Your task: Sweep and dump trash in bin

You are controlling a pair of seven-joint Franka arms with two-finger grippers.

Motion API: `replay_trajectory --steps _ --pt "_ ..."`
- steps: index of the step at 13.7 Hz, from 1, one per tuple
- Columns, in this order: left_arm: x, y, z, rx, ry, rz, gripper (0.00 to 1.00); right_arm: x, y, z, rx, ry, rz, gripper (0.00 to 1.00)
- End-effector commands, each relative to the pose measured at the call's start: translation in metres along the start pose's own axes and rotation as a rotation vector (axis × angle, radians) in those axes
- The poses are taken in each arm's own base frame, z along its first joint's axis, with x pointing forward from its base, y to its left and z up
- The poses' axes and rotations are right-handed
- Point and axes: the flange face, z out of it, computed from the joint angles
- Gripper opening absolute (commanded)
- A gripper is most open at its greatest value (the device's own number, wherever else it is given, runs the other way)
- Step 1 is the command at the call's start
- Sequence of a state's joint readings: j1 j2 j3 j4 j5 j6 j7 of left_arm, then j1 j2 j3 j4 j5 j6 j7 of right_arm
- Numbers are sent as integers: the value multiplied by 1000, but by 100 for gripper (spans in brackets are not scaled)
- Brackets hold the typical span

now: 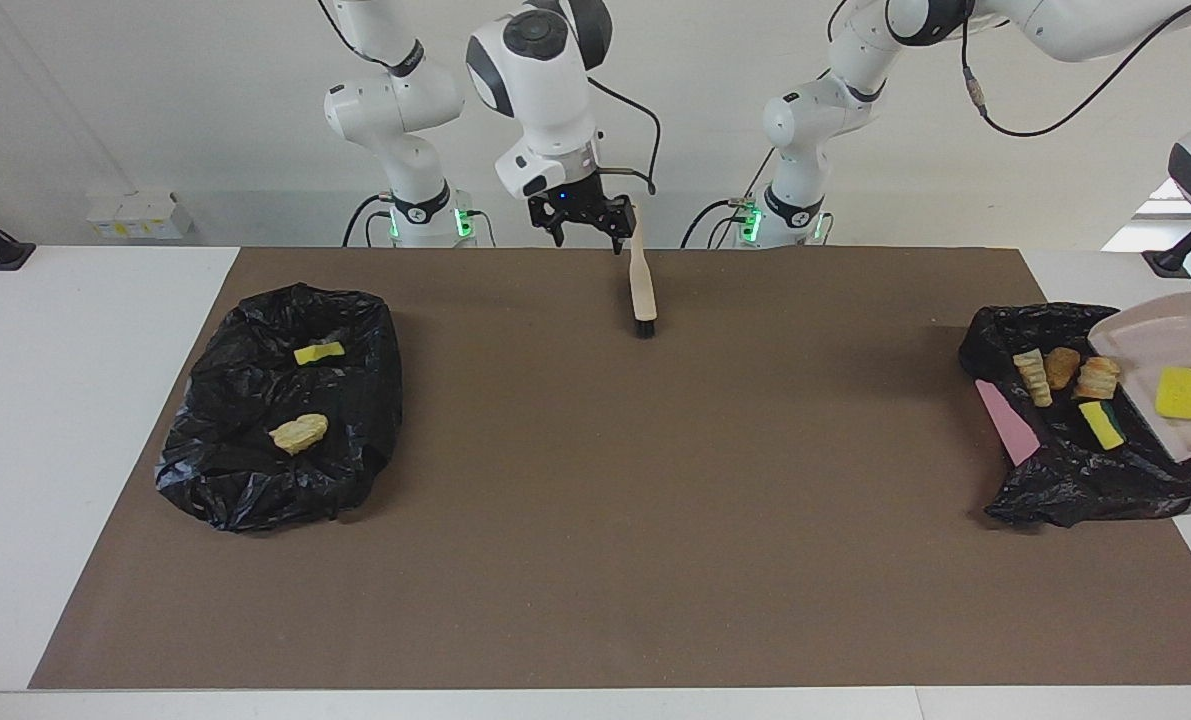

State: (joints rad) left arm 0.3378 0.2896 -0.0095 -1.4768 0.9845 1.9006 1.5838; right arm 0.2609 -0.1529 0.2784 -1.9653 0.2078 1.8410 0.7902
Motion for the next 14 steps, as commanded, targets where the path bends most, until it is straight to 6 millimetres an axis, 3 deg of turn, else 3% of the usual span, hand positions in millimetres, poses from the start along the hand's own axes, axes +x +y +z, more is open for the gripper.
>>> replay_trajectory --steps 1,3,7,10,14 --pt "-6 0 -27 -20 -81 -15 0 40 29 -45 -41 37 -53 100" --pt "-13 5 -37 -43 -134 -46 0 64 53 -76 -92 84 -91 100" --pt "-12 8 -47 -59 -137 -69 0 89 89 -112 -130 96 -96 100" --pt "-7 17 -49 -127 -53 -87 0 111 100 -119 -139 111 -144 100" --pt "23 23 -69 -180 143 -94 0 114 103 -121 -140 113 -140 100"
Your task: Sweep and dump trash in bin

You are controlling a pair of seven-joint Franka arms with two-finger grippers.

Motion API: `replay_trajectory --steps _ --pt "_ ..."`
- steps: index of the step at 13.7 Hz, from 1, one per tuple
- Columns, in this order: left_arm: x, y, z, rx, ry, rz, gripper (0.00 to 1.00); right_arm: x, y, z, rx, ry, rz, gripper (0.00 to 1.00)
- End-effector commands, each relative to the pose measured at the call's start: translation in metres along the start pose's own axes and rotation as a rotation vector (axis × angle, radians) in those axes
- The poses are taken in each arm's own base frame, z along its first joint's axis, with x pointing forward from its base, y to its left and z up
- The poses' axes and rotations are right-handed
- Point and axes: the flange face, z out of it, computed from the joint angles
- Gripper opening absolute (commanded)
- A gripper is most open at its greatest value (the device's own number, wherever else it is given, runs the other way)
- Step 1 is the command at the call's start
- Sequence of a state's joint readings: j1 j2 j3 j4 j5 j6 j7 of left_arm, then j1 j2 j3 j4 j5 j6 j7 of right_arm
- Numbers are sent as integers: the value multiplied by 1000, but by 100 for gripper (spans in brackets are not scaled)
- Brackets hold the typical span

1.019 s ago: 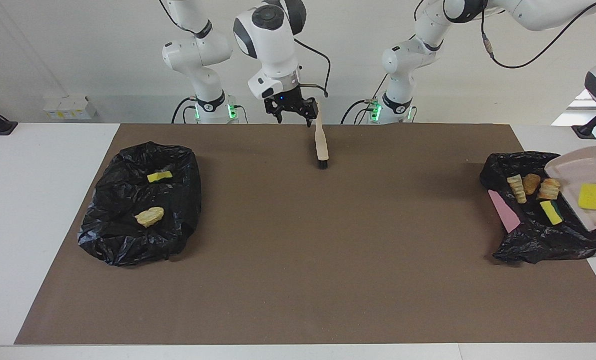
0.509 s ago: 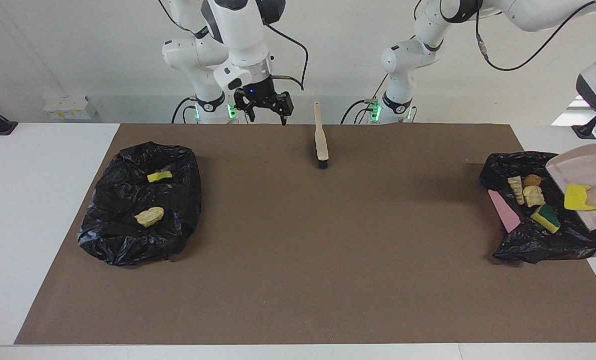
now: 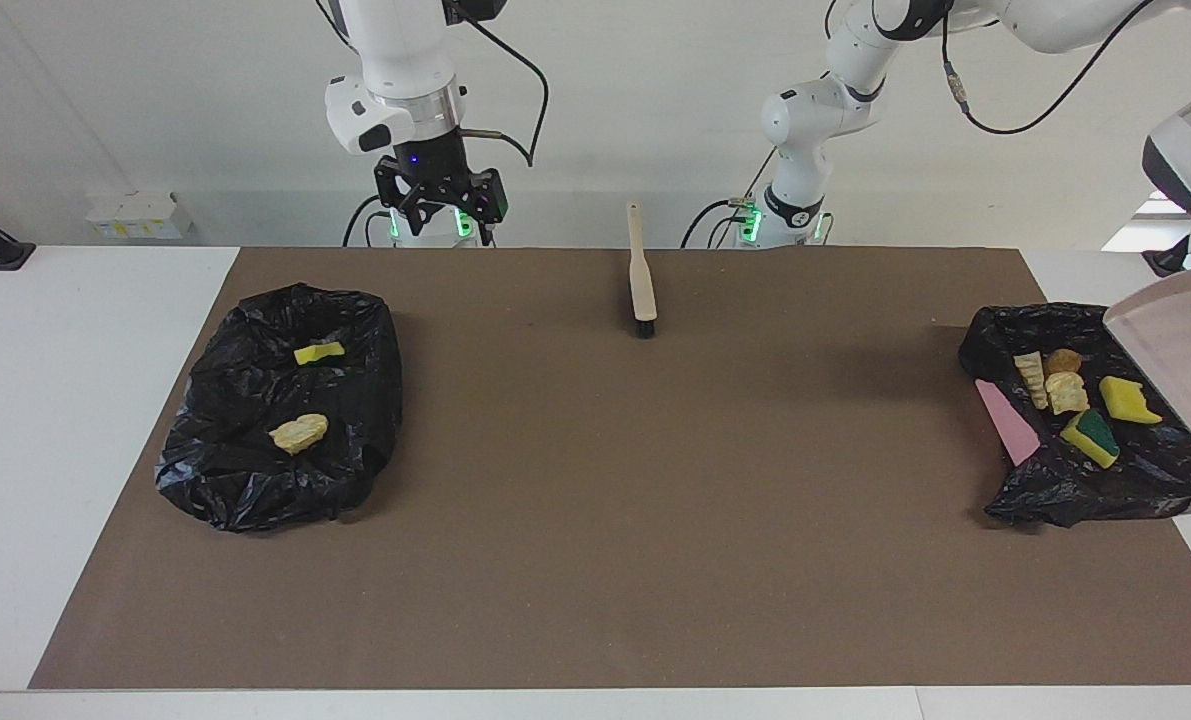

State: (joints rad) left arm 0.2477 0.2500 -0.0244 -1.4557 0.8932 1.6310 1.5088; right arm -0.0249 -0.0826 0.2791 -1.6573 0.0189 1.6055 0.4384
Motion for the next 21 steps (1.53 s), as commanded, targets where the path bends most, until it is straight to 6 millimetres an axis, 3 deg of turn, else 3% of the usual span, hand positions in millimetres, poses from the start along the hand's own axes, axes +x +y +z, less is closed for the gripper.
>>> replay_trajectory --steps 1,4,7,9,14,21 --pt "21 10 -26 -39 104 9 0 6 8 -4 -17 -6 -7 100" --pt "51 13 -49 -36 240 30 0 11 18 -4 -17 -6 -1 100" --pt "61 23 -72 -25 333 -34 0 22 37 -7 -18 -31 -64 100" --pt "83 33 -87 -39 383 -70 0 30 51 -12 -14 -33 -47 100" --pt "165 61 -105 -157 486 -230 0 52 83 -16 -17 -73 -59 100" --pt "294 105 -148 -269 554 -454 0 53 93 -19 -19 -60 -71 100"
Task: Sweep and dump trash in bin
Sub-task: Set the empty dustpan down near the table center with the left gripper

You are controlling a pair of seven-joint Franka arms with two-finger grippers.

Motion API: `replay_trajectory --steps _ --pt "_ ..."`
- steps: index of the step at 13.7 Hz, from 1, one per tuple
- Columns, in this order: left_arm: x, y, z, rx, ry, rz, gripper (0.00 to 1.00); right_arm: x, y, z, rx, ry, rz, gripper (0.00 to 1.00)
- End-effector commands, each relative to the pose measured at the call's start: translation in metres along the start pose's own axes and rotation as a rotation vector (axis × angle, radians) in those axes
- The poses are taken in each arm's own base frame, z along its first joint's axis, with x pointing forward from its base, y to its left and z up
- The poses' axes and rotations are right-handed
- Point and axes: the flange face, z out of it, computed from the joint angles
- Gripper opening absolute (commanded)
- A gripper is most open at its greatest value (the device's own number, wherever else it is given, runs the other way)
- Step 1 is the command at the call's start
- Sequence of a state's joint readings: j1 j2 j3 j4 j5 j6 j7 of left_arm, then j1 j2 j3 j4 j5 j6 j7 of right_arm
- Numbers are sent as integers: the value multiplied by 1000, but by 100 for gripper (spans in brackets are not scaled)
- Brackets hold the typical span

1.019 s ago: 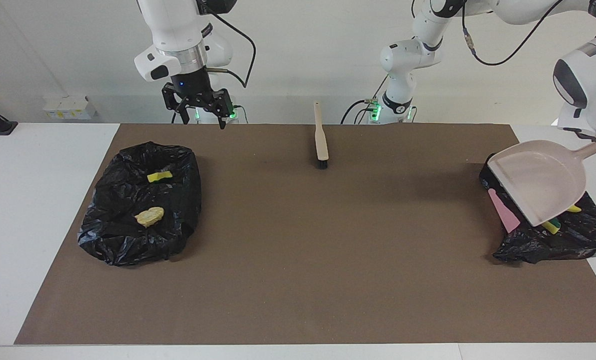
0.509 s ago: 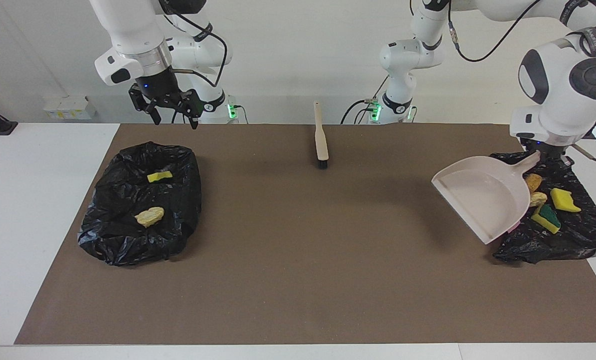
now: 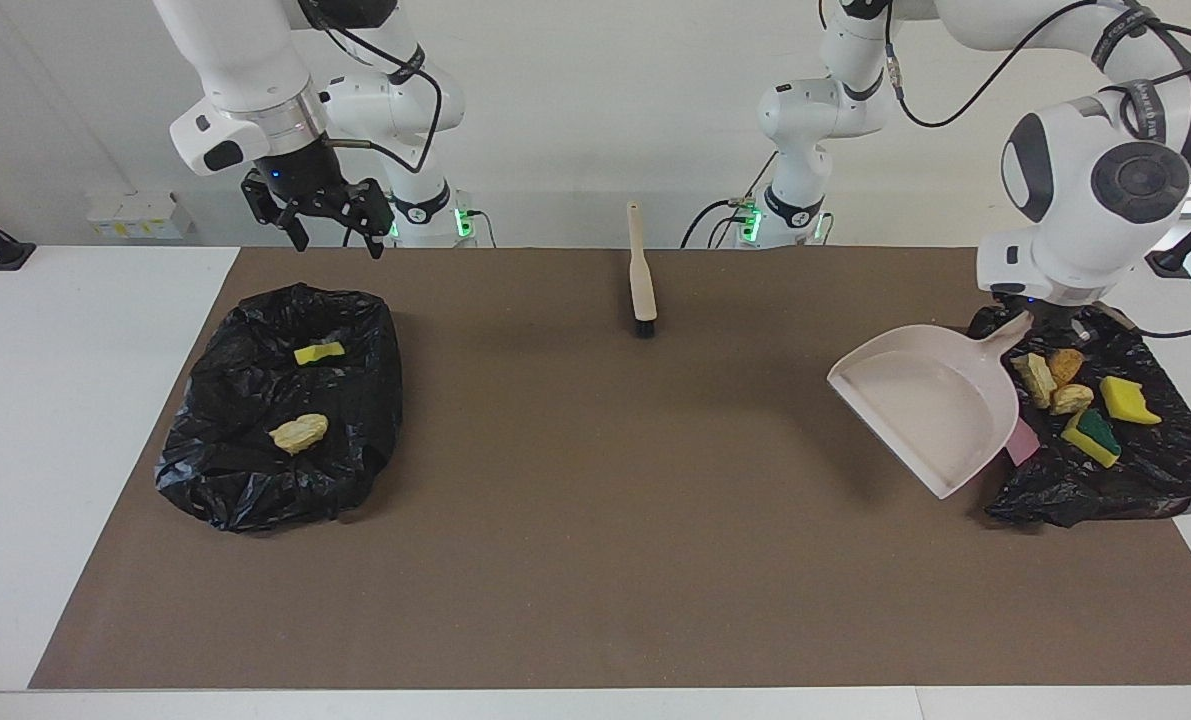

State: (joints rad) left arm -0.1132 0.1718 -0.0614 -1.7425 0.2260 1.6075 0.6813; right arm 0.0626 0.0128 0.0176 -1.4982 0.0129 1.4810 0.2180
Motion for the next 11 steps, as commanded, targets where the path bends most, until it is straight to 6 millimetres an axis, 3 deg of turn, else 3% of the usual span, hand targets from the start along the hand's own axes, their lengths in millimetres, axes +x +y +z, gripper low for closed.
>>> replay_trajectory --steps 1,3,7,11 --pt "25 43 5 5 48 -94 0 1 8 -4 -15 -4 -26 100" --pt "47 74 4 -3 57 -159 0 3 19 -3 -13 -5 -80 100" --pt "100 153 7 -20 111 -320 0 3 17 1 -9 -11 -87 100" --pt "141 229 28 -103 195 -493 0 3 21 1 -17 -13 -86 100"
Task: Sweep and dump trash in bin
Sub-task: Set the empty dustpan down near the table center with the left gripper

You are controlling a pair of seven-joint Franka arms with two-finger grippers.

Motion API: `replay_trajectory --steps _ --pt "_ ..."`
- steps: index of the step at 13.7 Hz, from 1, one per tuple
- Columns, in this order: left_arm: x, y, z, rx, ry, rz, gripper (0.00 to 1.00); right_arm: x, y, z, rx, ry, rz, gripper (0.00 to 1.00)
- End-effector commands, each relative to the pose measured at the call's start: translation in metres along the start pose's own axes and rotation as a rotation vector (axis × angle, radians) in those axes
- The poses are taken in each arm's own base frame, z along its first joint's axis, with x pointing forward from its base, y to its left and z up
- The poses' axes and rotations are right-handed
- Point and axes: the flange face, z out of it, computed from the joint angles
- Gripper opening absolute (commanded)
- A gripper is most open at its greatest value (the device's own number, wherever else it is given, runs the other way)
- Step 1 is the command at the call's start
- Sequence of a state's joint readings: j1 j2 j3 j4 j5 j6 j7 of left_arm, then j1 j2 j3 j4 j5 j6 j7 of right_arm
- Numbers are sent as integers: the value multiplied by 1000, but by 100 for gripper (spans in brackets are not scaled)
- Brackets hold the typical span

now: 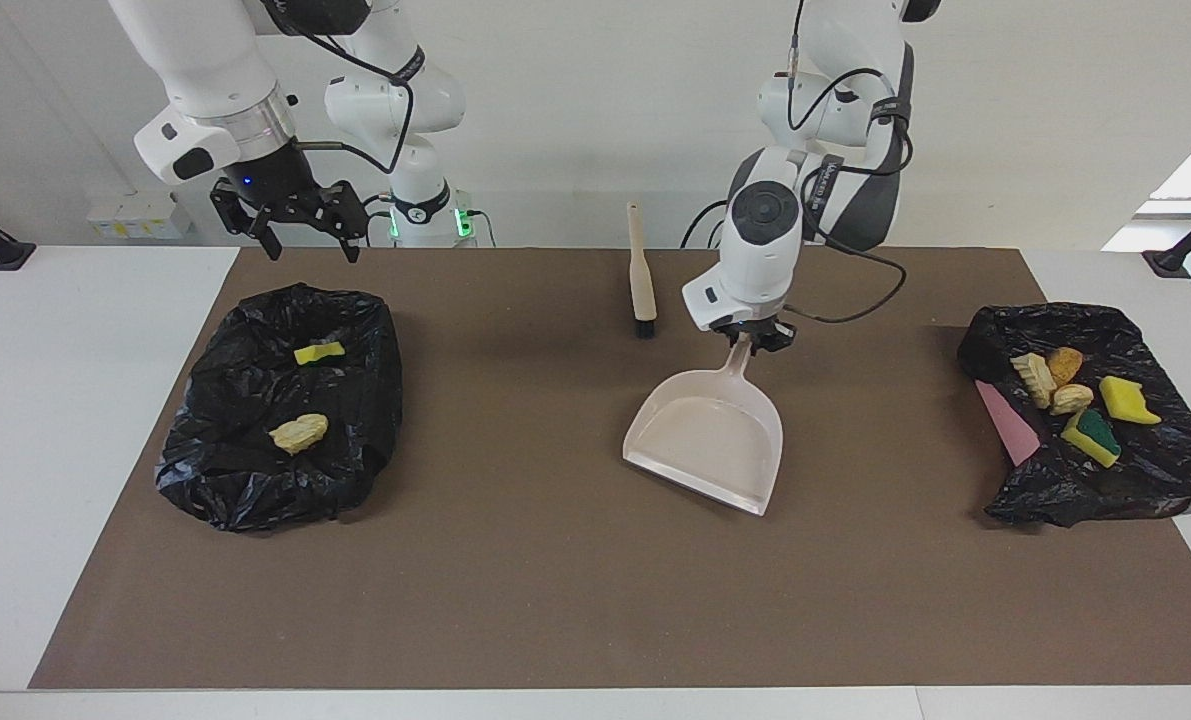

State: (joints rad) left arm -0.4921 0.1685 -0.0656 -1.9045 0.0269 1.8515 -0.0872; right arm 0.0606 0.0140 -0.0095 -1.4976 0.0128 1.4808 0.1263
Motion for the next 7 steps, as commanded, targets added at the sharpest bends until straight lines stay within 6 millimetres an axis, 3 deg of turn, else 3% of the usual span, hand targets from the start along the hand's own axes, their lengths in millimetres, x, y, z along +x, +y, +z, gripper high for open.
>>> replay_trajectory --steps 1,4,6,7 --pt "-8 39 15 -77 58 -128 0 -1 6 1 -17 -13 -12 100" --pt "1 76 28 -206 70 -247 0 -1 5 1 -24 -14 2 100" --pt "2 78 35 -270 57 -304 0 -1 1 1 -24 -12 43 100" --pt "2 77 36 -271 55 -307 10 -1 0 1 -24 -10 47 100"
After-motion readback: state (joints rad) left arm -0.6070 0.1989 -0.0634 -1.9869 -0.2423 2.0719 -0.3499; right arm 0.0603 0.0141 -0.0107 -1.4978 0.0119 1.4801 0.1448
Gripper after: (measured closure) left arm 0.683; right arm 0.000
